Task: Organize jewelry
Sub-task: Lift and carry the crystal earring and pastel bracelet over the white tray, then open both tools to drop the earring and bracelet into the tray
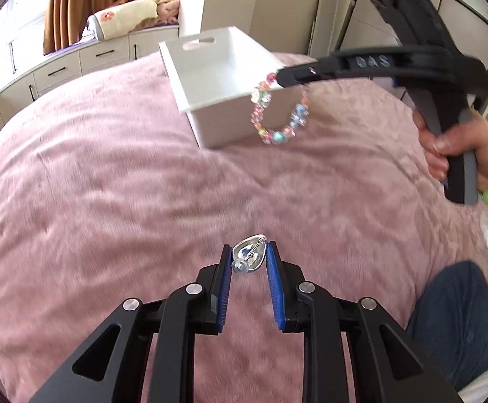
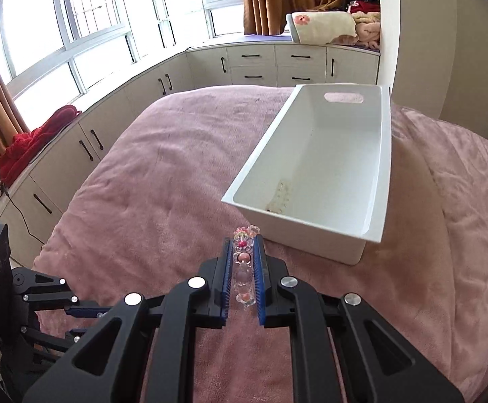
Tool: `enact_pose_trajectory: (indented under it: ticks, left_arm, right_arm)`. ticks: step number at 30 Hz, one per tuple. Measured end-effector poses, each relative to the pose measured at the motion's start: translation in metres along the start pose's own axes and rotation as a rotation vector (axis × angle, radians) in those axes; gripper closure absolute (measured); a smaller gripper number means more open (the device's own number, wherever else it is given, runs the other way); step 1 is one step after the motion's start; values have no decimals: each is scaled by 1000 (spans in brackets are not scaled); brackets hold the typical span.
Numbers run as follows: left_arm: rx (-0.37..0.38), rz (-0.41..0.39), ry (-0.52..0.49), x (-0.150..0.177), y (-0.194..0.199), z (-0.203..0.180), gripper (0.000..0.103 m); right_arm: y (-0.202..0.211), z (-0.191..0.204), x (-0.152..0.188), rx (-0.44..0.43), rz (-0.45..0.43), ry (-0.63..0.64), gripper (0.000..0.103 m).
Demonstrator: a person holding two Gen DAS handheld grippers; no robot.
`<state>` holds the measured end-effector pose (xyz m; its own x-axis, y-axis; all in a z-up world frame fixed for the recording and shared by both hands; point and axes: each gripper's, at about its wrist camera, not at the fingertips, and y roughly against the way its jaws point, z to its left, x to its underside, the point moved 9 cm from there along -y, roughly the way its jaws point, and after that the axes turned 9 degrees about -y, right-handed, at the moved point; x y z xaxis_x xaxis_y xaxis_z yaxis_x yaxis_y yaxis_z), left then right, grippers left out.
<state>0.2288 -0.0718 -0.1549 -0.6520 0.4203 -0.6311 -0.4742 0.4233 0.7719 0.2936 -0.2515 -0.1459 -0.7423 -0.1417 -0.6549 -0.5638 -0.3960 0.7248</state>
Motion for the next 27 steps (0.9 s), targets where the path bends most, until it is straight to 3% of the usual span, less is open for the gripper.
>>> enact_pose_trajectory:
  ticks: [6, 16, 27]
  left_arm:
    - [-31, -55, -16, -68, 1, 18, 78]
    - [-12, -97, 60, -161, -23, 49, 78]
    - [-61, 18, 51, -207, -111, 69, 78]
  right_arm:
    - [18, -1, -37, 6, -66, 9, 90]
    - [28, -15, -104, 42, -140, 30, 90]
    - [-13, -58, -133, 76, -103, -24, 90]
